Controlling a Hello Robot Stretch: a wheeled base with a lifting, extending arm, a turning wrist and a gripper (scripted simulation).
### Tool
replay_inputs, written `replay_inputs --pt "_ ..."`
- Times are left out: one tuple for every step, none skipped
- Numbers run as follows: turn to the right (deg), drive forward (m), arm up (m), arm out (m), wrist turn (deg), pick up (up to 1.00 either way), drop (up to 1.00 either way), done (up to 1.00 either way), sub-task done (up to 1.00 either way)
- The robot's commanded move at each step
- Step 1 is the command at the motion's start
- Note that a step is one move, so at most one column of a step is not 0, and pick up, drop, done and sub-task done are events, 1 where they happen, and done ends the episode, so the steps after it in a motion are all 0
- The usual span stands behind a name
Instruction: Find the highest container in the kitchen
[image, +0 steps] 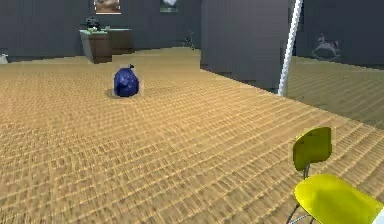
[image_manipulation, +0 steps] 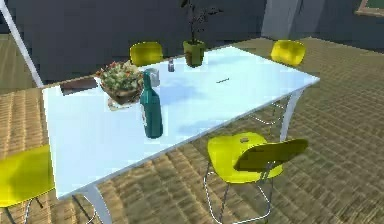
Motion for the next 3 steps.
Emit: replay_inputs --pt "-30.0 0.00 0.00 0.00 0.0 0.00 0.00 0.00 0.00" --pt "0.0 1.00 0.00 0.00 0.0 0.00 0.00 0.00 0.00" --pt "0.0 1.00 0.00 0.00 0.0 0.00 0.00 0.00 0.00"
